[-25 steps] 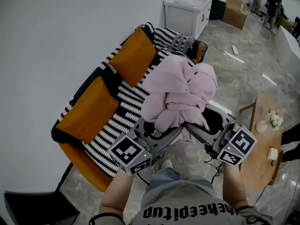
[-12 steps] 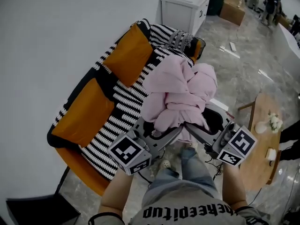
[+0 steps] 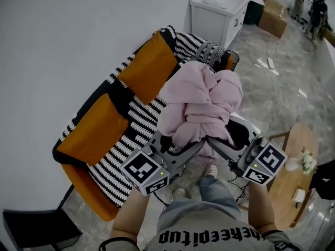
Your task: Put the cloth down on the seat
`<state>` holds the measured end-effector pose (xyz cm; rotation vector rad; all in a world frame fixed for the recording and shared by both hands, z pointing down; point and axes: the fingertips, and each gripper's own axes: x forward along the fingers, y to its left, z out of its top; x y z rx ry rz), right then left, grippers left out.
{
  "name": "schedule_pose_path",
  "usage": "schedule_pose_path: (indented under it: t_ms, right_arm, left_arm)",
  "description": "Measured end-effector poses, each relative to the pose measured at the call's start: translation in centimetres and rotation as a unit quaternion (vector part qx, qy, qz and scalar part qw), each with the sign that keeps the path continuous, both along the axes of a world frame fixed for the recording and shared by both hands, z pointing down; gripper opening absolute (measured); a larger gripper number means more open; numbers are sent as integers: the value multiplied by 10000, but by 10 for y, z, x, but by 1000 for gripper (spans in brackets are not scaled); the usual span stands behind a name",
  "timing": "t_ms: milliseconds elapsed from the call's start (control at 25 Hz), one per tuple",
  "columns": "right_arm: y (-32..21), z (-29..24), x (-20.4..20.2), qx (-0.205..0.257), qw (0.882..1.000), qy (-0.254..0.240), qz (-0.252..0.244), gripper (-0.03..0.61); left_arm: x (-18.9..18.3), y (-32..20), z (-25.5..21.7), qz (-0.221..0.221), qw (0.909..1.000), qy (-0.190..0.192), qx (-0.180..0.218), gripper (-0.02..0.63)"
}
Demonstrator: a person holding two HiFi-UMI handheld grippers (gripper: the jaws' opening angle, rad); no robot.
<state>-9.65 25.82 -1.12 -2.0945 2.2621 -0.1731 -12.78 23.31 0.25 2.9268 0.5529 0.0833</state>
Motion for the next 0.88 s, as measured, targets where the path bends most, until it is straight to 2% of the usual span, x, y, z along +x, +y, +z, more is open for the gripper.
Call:
schedule_pose_path:
  t_ms: [200, 320, 880]
  right_arm:
    - [-26, -26, 80, -137, 9992, -37, -385, 282]
    - [-32, -19, 123, -98, 9982, -50, -592, 282]
    - [-33, -5, 130, 50, 9944, 42, -1051, 282]
  left_arm:
    - [78, -23, -25, -395, 9991, -65, -167, 230]
    - [120, -27, -19, -599, 9981, -65, -106, 230]
    - [126, -26, -5, -1090, 9940, 20, 16, 230]
